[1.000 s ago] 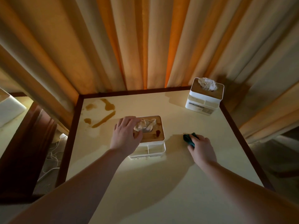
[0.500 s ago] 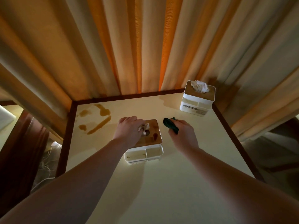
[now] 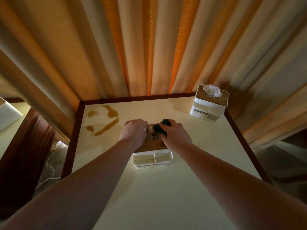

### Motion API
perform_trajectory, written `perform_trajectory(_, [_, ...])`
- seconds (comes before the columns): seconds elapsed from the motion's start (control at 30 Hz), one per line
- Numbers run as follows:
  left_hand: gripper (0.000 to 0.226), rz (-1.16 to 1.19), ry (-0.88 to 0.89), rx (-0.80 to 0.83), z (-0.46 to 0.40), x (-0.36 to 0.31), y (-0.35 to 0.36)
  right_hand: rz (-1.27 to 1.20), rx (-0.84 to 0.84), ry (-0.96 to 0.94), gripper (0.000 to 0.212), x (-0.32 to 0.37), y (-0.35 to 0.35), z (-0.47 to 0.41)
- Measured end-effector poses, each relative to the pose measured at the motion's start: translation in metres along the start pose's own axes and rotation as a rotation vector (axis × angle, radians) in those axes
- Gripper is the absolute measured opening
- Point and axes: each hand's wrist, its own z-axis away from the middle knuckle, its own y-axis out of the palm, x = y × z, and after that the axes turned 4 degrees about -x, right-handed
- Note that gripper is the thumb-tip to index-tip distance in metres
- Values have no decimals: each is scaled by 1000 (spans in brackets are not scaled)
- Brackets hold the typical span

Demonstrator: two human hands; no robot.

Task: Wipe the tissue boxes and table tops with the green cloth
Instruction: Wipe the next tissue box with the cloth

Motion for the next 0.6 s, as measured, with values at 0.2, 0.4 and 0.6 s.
perform_trajectory(0.2, [8,-35,-20,17,-4,0,-2,-20,20,-47,47,-11,7,43])
perform_trajectory(0.4, [10,2,-23,86,-10,0,-4,12,15,-54,48,-9,15,47])
perform_trajectory(0.6, [19,51,-34,101,-11,3,-3,89,-13,-48,49,10,7,-11])
